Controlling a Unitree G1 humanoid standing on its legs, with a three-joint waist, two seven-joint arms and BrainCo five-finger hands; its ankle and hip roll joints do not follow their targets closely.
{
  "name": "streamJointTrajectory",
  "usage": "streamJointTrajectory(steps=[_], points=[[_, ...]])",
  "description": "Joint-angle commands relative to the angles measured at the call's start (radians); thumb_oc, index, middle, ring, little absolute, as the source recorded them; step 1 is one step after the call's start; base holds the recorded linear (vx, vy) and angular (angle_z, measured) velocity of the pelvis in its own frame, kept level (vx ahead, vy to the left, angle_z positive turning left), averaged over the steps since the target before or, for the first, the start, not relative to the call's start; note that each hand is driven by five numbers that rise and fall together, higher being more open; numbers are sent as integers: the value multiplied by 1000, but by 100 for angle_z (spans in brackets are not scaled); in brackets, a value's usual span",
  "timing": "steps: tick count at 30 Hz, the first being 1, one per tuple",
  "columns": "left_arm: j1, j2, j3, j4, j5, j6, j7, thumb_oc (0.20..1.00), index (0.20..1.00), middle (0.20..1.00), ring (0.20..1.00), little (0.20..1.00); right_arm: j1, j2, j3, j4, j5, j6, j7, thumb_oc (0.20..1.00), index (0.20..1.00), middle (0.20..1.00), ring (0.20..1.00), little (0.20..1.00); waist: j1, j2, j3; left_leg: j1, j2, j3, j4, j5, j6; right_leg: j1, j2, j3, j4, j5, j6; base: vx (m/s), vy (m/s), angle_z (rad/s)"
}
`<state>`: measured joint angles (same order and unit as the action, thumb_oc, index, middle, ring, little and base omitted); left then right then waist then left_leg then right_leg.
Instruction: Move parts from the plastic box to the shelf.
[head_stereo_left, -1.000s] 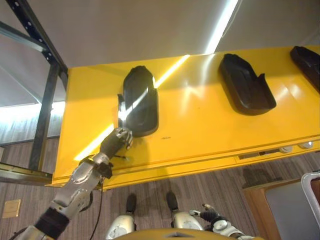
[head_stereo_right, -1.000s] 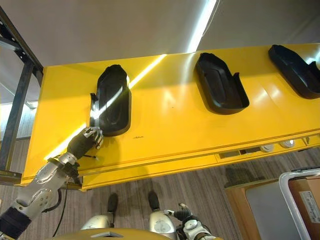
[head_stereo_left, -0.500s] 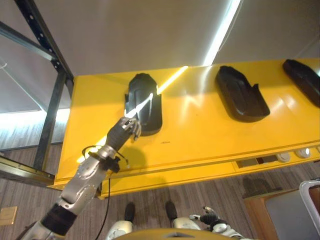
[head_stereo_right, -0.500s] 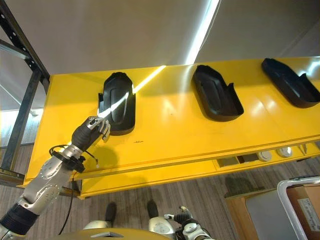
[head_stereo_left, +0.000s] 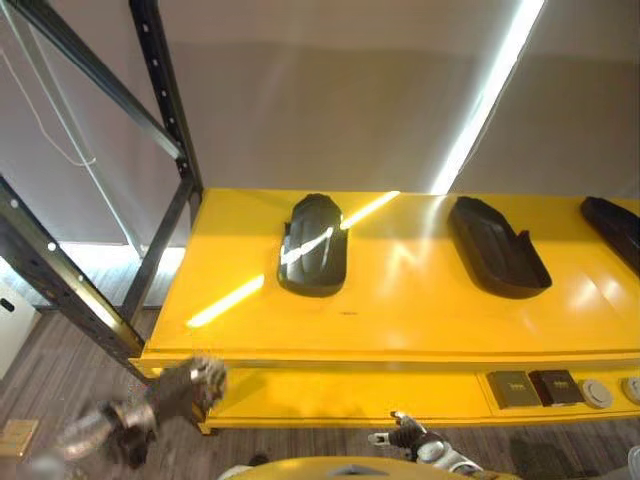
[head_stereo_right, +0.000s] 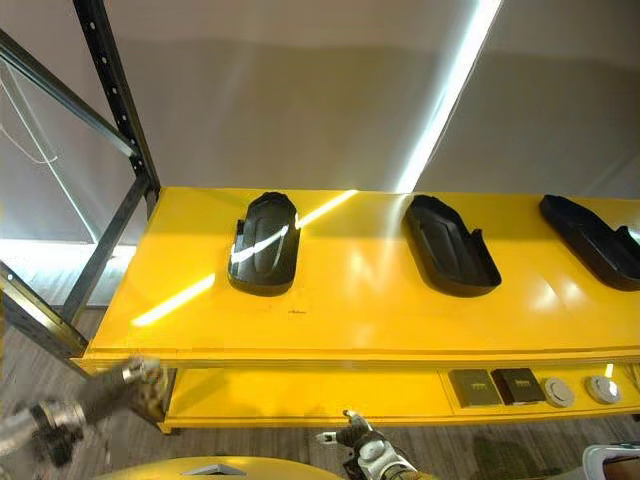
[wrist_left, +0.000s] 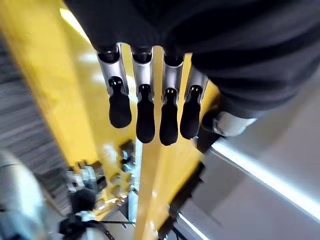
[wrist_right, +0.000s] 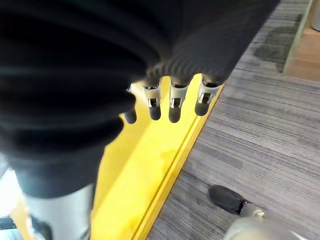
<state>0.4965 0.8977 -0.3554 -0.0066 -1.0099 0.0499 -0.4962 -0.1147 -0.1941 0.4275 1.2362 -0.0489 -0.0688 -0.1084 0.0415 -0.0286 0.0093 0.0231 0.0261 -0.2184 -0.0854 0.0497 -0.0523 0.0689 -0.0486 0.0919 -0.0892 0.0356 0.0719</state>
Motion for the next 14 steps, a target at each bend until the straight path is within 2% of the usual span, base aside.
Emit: streamJointTrajectory(steps=[1,4,6,7,8,9,10,11,12,13,14], points=[[1,-6,-11,75,69,25,-96,1000,1000,1000,1000,1000,-60,5,20,19,-62,-31,11,1000,1000,1000,1000,1000,-13,0,22,3,20,3,37,-78,8,-17,-29,-31,73,-93,34,-69,-8,3],[-5,-160,-54,437,264,27,-105,1000,1000,1000,1000,1000,-57,7,26,38,-74,-25,15,1000,1000,1000,1000,1000,-16,6,32,5,24,4,36,-81,7,-13,-26,-36,75,-106,29,-29,-5,-1],[-49,-293,-46,662,407,-25,-65,1000,1000,1000,1000,1000,-53,4,18,42,-68,-23,11,1000,1000,1000,1000,1000,-21,11,40,-5,25,2,39,-70,6,-21,-26,-38,78,-101,28,-41,4,-1],[-89,-395,29,893,539,-62,31,1000,1000,1000,1000,1000,-38,4,3,51,-64,-23,10,1000,1000,1000,1000,1000,-21,8,39,-4,27,3,36,-72,6,-18,-25,-42,76,-106,24,0,0,0],[-96,-403,30,907,543,-70,31,1000,1000,1000,1000,1000,-40,2,4,51,-64,-23,10,1000,1000,1000,1000,1000,-23,11,41,-4,27,2,35,-72,6,-18,-25,-43,76,-107,24,0,0,0],[-148,-482,131,1116,634,-88,132,1000,1000,1000,1000,1000,-26,-1,-20,56,-55,-25,7,1000,1000,1000,1000,1000,-27,7,39,-12,27,1,35,-67,7,-22,-25,-46,74,-104,21,-39,16,5],[-190,-515,220,1220,666,-103,199,1000,1000,1000,1000,1000,-19,-5,-38,59,-49,-26,4,1000,1000,1000,1000,1000,-29,4,36,-18,27,0,36,-64,7,-26,-26,-47,72,-102,19,-39,16,18],[-193,-517,221,1224,667,-106,200,1000,1000,1000,1000,1000,-20,-5,-38,59,-49,-26,4,1000,1000,1000,1000,1000,-30,4,37,-18,27,-1,36,-64,7,-26,-26,-48,73,-103,19,-36,12,23],[-262,-545,394,1374,714,-126,353,1000,1000,1000,1000,1000,-8,-6,-76,63,-28,-28,-4,1000,1000,1000,1000,1000,-30,-4,29,-27,24,-4,34,-60,6,-29,-27,-53,67,-100,16,-19,8,24],[-263,-545,395,1375,714,-127,353,1000,1000,1000,1000,1000,-9,-6,-75,63,-28,-28,-4,1000,1000,1000,1000,1000,-31,-5,30,-27,24,-5,34,-60,6,-29,-27,-54,67,-101,16,-16,17,13],[-308,-558,475,1419,785,-158,475,1000,1000,1000,1000,1000,1,-12,-94,54,-15,-32,-23,1000,1000,1000,1000,1000,-29,-11,25,-27,22,-6,32,-62,6,-25,-30,-61,63,-101,15,6,13,10]])
